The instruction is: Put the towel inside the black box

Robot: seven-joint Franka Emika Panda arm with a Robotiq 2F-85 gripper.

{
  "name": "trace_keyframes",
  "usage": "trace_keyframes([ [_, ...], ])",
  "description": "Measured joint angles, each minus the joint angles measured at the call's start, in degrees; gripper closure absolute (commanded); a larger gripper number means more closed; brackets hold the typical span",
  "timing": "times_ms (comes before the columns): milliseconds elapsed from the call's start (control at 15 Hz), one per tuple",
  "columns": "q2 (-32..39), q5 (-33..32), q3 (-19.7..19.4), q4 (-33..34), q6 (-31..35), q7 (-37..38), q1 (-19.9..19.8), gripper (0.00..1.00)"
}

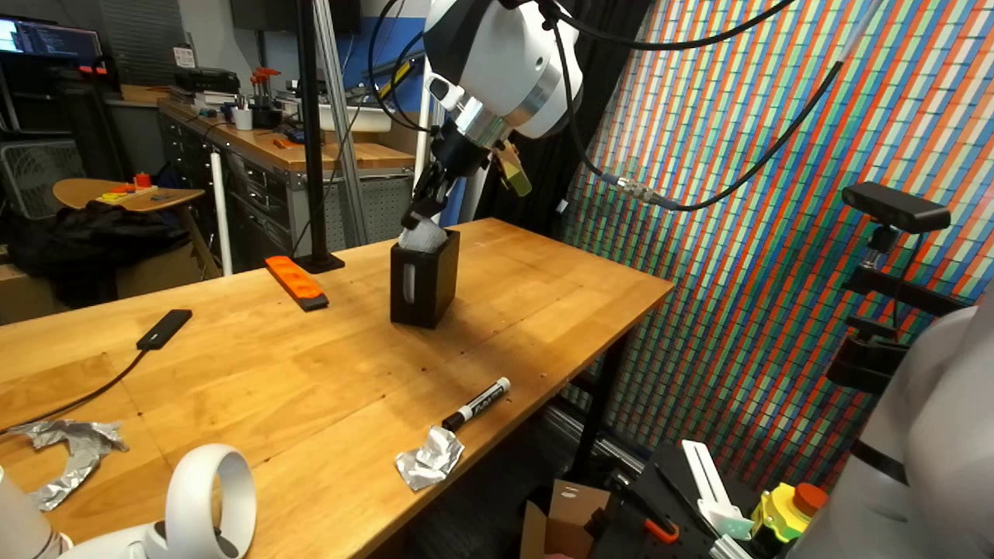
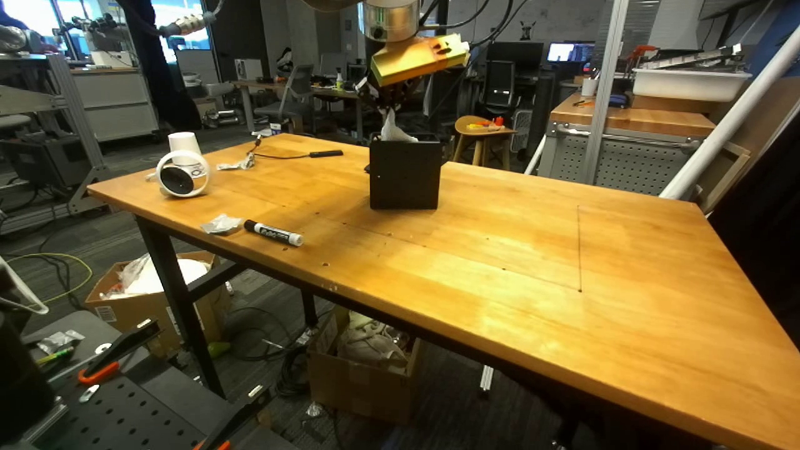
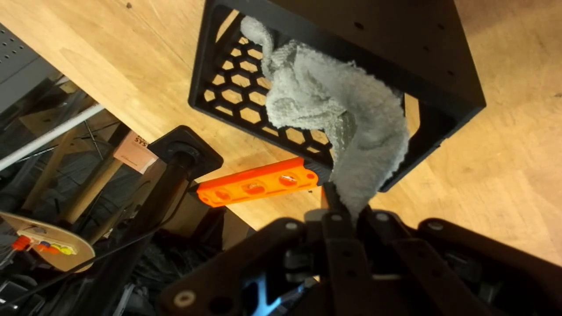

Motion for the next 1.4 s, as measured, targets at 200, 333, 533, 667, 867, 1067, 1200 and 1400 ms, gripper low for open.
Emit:
trace_keyframes([
  [200,0.7,-3.8,0.0,0.3,2.0,0.9,-0.3,0.97],
  [333,1.0,-9.3,0.0,0.3,4.3,3.4,-0.7,0.97],
  [533,1.3,-19.4,-0.1,0.3,6.6,9.6,-1.6,0.97],
  [667,1.3,-26.4,-0.2,0.2,6.7,14.1,-2.2,0.97],
  [867,1.2,-33.6,-0.2,0.0,6.2,18.3,-2.5,0.97],
  [1067,1.2,-37.4,-0.2,-0.1,5.4,20.1,-2.5,0.97],
  [1200,1.1,-40.0,-0.2,-0.1,4.2,22.0,-2.5,0.97],
  [1400,0.8,-43.1,-0.1,0.3,0.6,26.6,-2.5,0.97],
])
